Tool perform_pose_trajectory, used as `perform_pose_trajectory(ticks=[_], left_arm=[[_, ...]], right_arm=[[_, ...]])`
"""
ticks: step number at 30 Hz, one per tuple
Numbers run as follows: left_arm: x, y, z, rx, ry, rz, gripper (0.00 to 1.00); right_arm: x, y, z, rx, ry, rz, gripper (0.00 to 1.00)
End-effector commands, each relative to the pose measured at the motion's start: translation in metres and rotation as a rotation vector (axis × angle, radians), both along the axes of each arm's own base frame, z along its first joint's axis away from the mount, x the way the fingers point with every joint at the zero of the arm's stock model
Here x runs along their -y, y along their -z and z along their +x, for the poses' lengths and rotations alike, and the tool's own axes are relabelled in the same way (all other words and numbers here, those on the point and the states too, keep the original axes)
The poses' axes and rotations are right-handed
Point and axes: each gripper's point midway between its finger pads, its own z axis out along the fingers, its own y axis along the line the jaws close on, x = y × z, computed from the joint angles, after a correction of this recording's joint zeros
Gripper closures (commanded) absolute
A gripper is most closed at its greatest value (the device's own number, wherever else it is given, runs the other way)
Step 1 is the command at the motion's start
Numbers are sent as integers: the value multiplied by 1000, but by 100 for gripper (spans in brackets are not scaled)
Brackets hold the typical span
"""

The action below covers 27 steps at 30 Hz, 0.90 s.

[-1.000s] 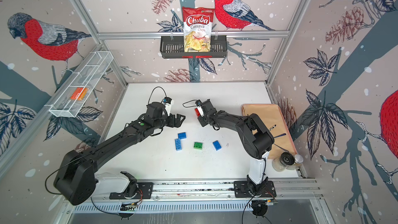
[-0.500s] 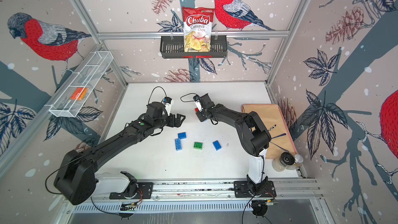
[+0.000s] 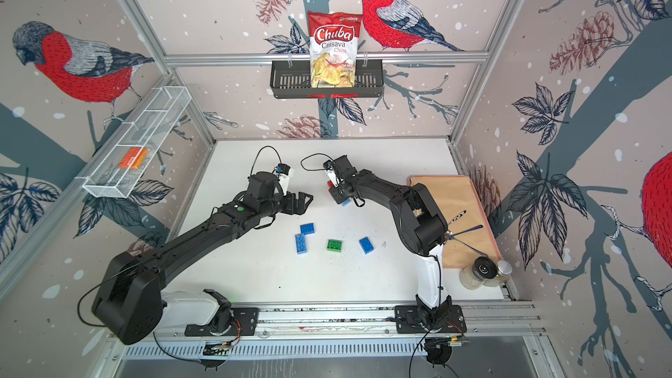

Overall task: Assemble a rectangle with lego
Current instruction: Assemble the lego brick with the lego brick.

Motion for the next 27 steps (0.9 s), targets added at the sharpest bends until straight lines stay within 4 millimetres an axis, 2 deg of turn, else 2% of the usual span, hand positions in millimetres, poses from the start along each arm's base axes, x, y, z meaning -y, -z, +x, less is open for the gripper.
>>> perform_pose_trajectory(ticks=[1,7,16,27], left_arm=[[1,-6,4,22,3,-12,4],[1,-6,5,19,3,-14,4],[1,-4,5,16,3,-14,4],[1,-4,5,13,2,-17,4]], right_arm=[[6,5,-3,-25,5,-43,72],[5,6,-1,-39,5,-65,72],[2,-12,5,-12,6,-52,72],[0,-6,10,-26,-12,-84,71]])
